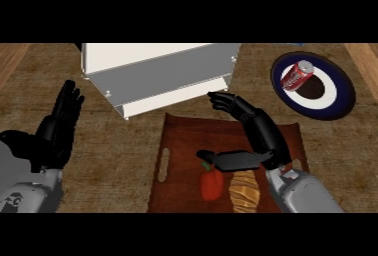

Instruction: Pick the bell pepper from the tray and place it in the tiered shelf

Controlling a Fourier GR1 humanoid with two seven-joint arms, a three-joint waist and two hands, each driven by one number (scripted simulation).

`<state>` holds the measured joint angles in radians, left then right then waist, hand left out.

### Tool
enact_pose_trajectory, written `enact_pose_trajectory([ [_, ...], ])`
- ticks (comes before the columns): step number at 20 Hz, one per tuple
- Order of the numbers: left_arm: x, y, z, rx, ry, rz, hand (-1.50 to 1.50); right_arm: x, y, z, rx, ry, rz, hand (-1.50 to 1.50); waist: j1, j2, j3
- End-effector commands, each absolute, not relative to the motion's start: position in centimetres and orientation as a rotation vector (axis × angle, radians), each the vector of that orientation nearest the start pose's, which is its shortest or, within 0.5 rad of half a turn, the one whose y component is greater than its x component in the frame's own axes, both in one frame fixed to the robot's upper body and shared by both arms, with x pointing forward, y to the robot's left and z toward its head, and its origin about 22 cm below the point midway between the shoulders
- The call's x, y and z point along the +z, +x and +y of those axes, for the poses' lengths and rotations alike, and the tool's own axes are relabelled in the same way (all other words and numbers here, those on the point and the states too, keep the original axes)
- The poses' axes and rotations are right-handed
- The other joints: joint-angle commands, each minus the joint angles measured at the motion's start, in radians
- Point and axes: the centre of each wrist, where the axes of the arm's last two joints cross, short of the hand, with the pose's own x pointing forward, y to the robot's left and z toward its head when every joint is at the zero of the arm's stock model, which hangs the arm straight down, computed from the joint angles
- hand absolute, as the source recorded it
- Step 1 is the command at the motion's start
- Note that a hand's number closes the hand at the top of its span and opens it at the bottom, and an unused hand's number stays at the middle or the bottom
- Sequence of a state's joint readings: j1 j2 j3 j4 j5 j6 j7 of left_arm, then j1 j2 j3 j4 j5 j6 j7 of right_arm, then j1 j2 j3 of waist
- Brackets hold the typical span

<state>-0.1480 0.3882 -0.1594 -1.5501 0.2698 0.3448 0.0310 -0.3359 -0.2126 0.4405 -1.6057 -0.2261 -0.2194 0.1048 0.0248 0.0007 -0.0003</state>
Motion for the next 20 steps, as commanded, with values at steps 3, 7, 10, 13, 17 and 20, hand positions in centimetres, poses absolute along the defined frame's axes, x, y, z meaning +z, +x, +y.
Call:
enact_pose_trajectory([
  [3, 5.7, 25.6, 26.5, 0.049, 0.260, -1.606, 0.00, 11.2, 27.2, -16.1, 0.615, 0.357, -1.672, -1.50, -0.019, -0.006, 0.001],
  [7, 4.9, 26.1, 27.3, 0.027, 0.242, -1.587, 0.00, 15.1, 26.8, -14.3, 0.978, 0.184, -1.575, -1.50, -0.016, -0.008, -0.003],
  [10, 5.5, 25.8, 27.5, 0.018, 0.256, -1.611, 0.00, 17.0, 24.8, -12.9, 1.158, 0.101, -1.515, -1.50, -0.018, -0.013, -0.003],
  [13, 6.1, 26.1, 27.2, 0.034, 0.251, -1.605, 0.00, 17.8, 24.3, -11.8, 1.357, -0.144, -1.468, -1.50, -0.016, -0.016, -0.004],
  [17, 5.6, 26.1, 26.8, 0.036, 0.239, -1.604, 0.00, 18.7, 22.7, -8.7, 1.495, -0.335, -1.375, -1.50, -0.019, -0.011, -0.003],
  [20, 5.2, 26.0, 26.5, 0.050, 0.244, -1.586, 0.00, 17.9, 21.3, -6.8, 1.548, -0.422, -1.267, -1.50, -0.024, -0.008, -0.002],
])
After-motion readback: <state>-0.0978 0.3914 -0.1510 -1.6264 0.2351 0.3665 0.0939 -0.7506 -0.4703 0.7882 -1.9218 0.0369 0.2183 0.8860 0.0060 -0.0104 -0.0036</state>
